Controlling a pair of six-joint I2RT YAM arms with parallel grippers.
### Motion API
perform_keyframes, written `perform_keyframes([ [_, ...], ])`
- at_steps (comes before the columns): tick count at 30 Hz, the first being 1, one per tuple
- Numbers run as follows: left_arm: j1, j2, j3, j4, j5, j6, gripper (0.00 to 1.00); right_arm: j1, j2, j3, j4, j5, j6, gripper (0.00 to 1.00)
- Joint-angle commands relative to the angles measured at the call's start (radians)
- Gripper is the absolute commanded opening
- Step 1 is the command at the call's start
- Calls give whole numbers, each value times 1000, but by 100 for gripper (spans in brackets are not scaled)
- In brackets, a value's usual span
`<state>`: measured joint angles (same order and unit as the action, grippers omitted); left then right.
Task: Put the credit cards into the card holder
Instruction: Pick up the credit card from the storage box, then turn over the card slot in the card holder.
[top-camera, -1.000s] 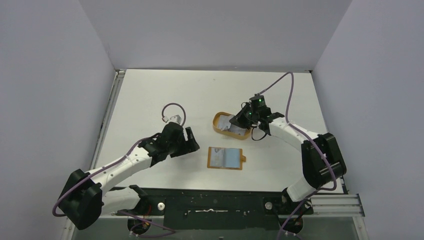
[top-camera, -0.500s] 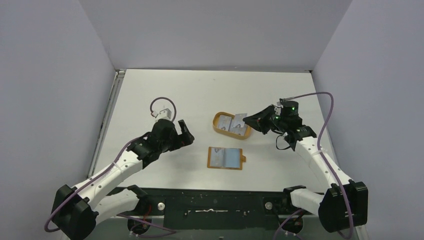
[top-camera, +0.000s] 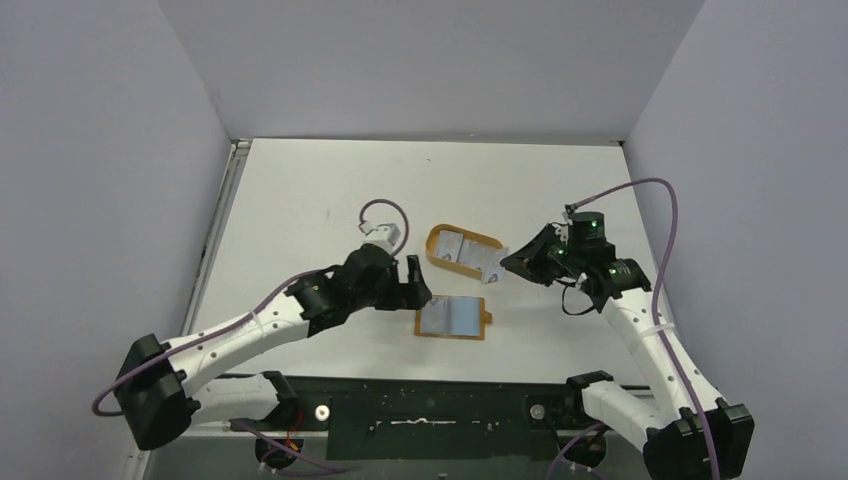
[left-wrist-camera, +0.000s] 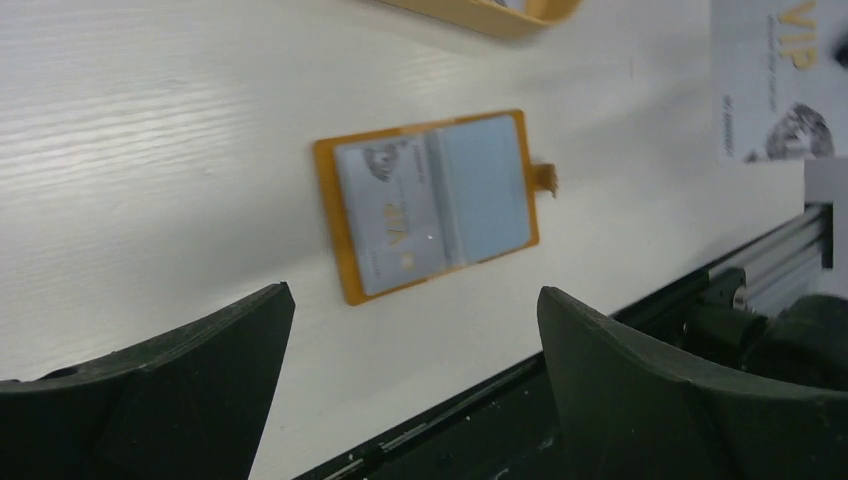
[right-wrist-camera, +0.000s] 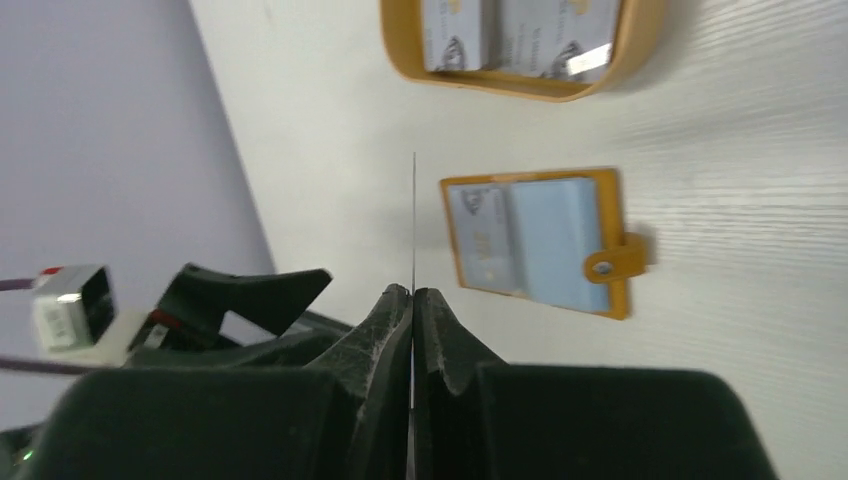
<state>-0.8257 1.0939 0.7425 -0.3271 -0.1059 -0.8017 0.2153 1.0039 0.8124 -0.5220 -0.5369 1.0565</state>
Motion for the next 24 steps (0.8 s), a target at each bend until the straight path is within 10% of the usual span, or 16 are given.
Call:
perform_keyframes([
  [1,-172,166,219,-68,-88,94,91,17,-75,109,-300,262,-364,0],
  [24,-245,810,652,-253,-194,253,73,70,-253,-154,-249,251,-421,0],
])
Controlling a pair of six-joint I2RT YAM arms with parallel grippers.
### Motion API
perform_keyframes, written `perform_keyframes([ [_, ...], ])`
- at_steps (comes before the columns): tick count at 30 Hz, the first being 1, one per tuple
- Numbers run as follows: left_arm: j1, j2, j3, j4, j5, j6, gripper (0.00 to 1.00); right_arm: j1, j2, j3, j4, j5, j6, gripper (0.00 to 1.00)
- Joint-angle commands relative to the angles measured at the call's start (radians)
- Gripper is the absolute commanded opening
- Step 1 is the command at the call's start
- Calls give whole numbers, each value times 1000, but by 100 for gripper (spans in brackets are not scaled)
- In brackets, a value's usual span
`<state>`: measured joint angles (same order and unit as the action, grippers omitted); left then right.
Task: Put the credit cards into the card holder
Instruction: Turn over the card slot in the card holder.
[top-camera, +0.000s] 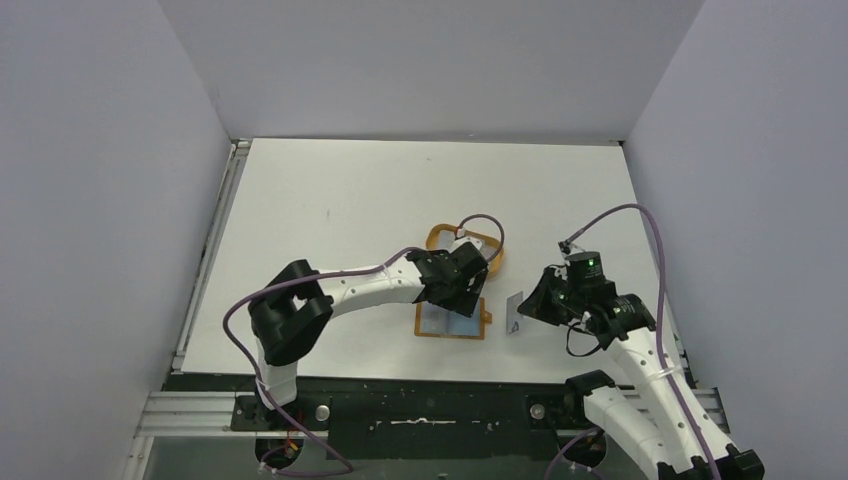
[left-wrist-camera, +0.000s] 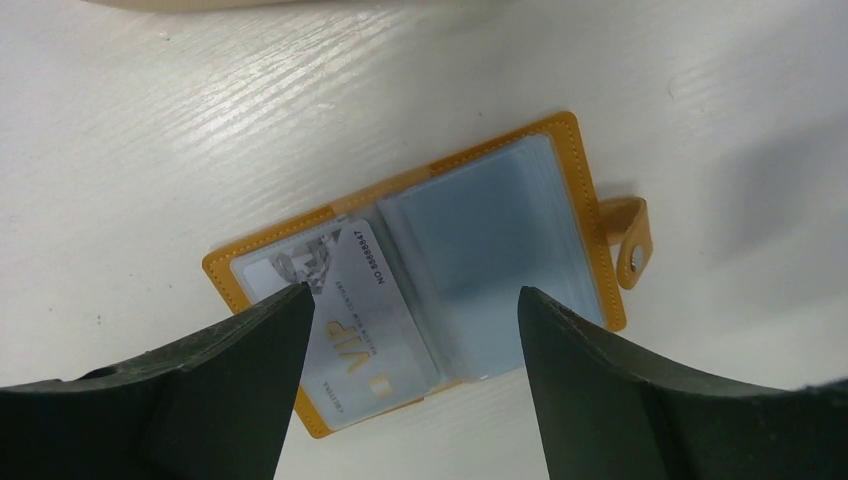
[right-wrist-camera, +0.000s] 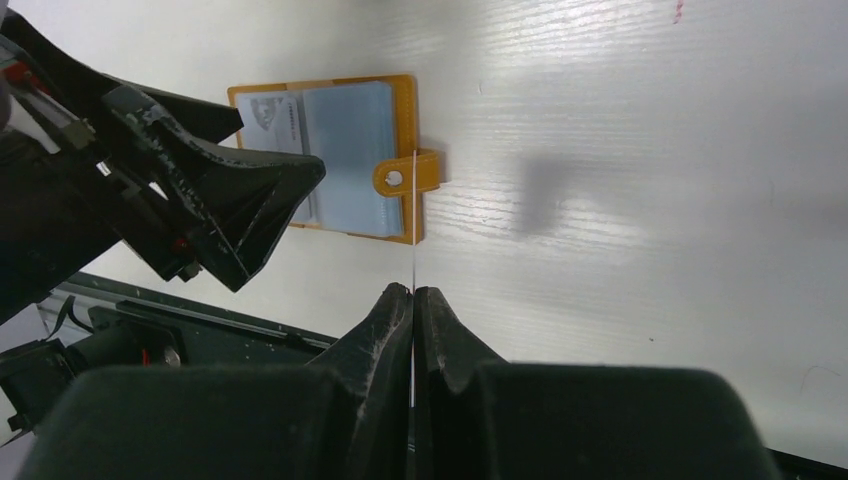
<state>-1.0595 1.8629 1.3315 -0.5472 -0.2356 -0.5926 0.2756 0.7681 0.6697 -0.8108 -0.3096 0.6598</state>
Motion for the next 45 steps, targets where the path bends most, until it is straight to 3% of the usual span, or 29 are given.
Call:
perform_keyframes([
  [1,-17,52,69,-37,-81,51,72,12,-17,-14,43,25,-25,0],
  [9,-26,114,63,-58,-122,51,73,49,-4,-19,62,44,-18,0],
  [18,-24,126,17,-45,-102,34,49,142,30,-15,90,97,-2,0],
  [25,-18,100,-23,-15,-101,30,34,178,76,-38,188,14,22,0],
  [35,-13,67,-79,25,-105,19,27,181,251,-78,394,-143,55,0],
  [45,-7,61,-87,30,-102,14,20,175,318,-90,383,-104,99,0],
])
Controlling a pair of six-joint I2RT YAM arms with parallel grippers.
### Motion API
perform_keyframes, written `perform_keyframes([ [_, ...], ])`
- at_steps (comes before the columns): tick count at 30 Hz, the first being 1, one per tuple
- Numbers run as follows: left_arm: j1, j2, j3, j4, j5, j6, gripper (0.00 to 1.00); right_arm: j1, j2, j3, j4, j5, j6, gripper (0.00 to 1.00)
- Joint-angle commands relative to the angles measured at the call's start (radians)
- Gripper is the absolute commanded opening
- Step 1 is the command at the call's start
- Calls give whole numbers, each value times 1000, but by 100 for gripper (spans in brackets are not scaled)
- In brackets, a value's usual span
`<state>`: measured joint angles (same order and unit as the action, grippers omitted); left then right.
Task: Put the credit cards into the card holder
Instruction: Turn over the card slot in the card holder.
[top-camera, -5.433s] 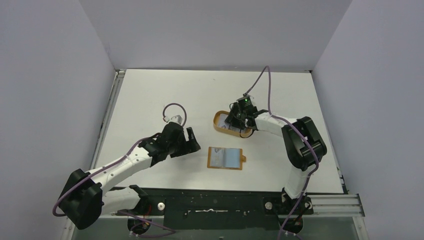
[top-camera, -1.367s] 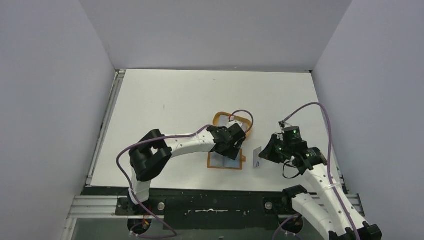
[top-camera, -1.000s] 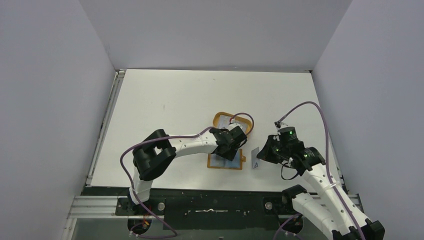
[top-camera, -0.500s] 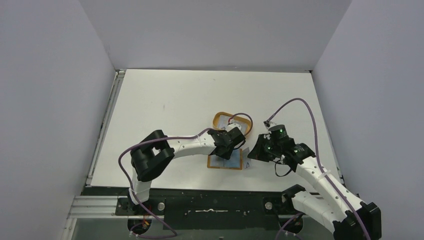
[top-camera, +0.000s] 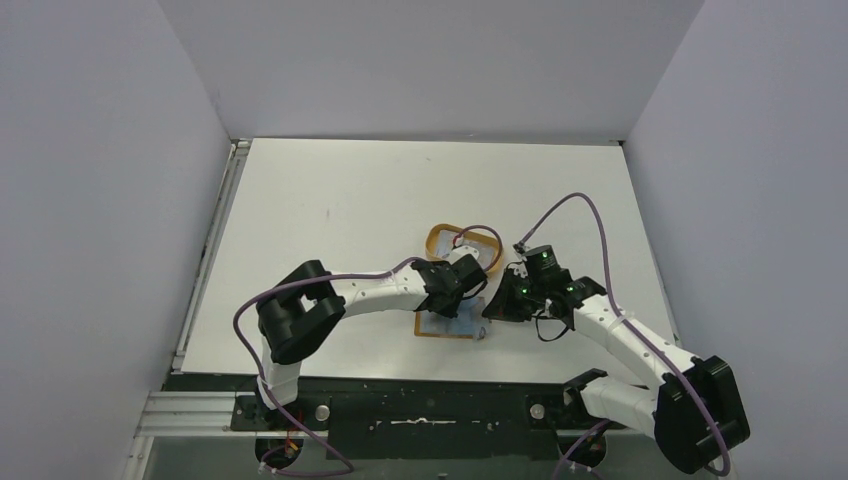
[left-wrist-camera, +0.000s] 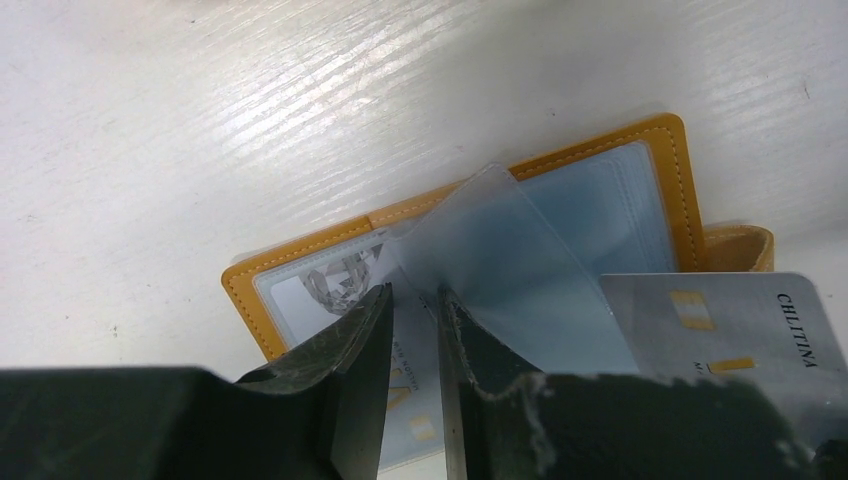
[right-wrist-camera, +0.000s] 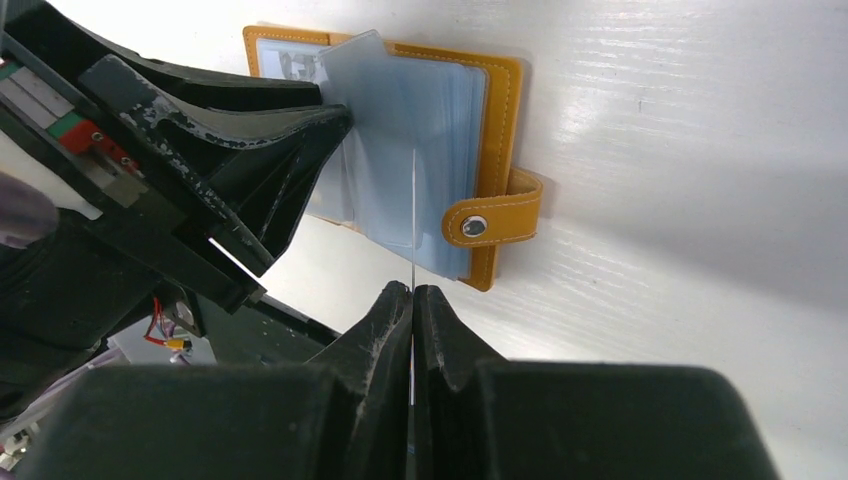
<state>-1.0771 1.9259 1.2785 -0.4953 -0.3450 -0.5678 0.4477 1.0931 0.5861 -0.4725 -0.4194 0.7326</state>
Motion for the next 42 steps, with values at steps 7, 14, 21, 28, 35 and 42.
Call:
perform_keyframes([
  [7,13,-1,-35,-19,5,-10,13,4,-65,-24,9,37,55,0],
  [14,18,-2,-39,-20,3,-10,9,5,-90,-36,-4,21,60,0],
  [21,19,-2,-39,-22,5,-11,6,4,-51,-49,5,22,61,0],
  [28,19,-4,-36,-23,7,-12,4,6,-9,-60,72,-23,61,0],
  [35,19,-13,-28,-37,9,-14,5,17,17,-54,148,-58,64,0],
  [42,20,-63,1,-89,1,-12,30,40,84,-30,208,-86,61,0],
])
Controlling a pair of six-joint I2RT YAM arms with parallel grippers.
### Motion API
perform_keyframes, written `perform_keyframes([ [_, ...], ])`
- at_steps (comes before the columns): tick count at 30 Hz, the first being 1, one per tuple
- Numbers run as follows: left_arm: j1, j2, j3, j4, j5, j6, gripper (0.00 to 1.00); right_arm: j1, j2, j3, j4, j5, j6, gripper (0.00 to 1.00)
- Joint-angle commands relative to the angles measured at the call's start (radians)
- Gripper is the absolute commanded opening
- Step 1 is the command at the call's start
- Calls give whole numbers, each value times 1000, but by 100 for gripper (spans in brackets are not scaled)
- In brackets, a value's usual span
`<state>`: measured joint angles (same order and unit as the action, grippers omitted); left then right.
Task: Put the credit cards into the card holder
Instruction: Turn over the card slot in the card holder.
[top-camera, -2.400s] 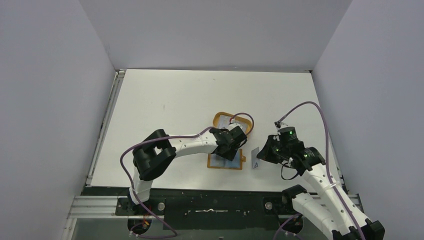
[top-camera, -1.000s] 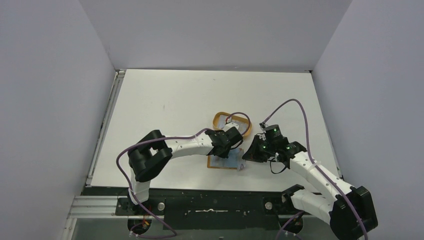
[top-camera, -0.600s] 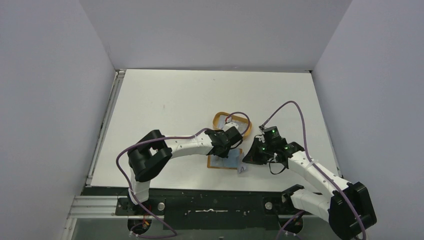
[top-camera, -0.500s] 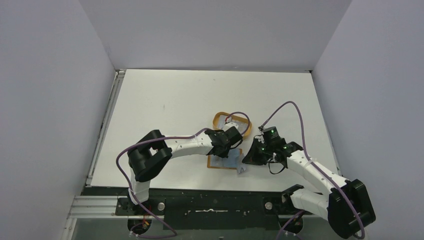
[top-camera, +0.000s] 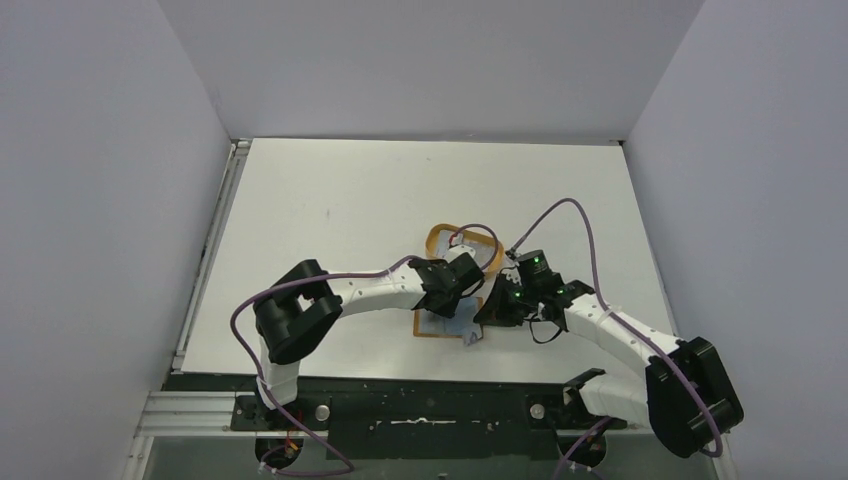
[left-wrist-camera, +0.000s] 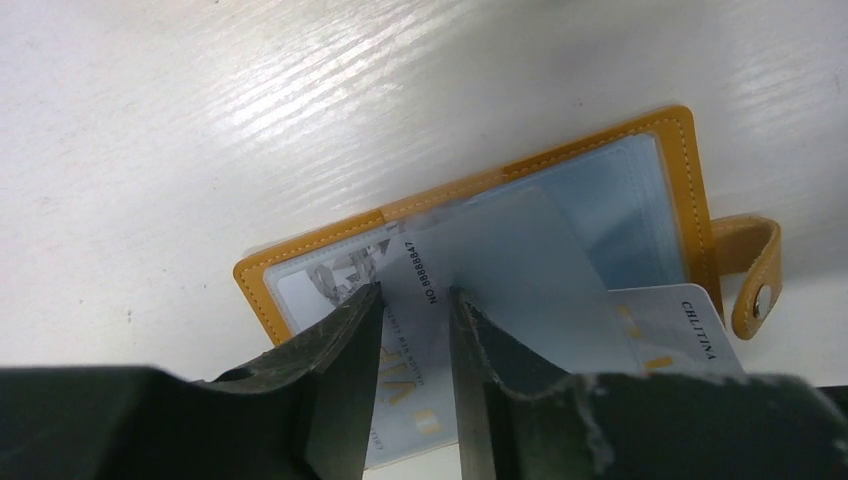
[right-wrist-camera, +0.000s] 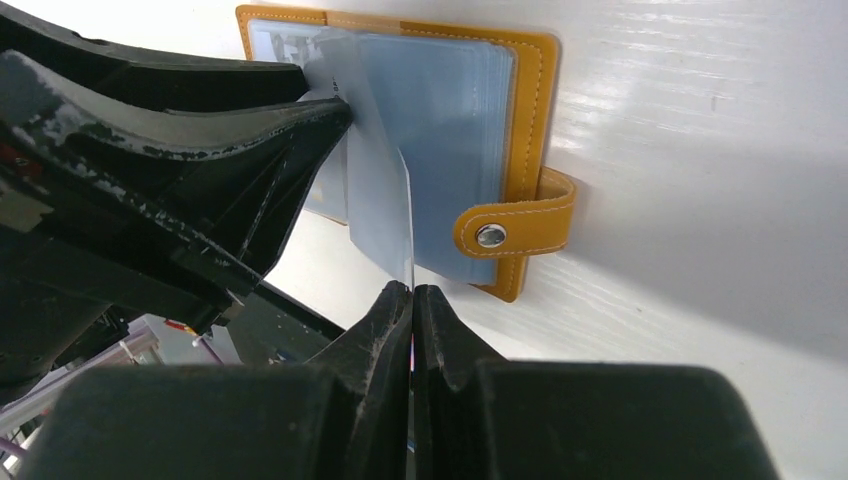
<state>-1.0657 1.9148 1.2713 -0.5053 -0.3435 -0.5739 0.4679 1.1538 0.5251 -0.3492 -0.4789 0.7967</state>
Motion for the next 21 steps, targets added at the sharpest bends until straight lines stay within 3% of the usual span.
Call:
perform_keyframes([
  [1,9,-64,7,-85,-5,-5,35,25,30,34,91,-27,-2,0],
  [6,14,-129,2,-105,-8,-5,46,50,51,44,128,-26,8,0],
  [12,16,-212,-8,-137,-7,-16,52,96,75,79,143,-5,17,0],
  [21,39,-374,-144,-104,-11,-100,60,163,164,144,172,18,14,0],
])
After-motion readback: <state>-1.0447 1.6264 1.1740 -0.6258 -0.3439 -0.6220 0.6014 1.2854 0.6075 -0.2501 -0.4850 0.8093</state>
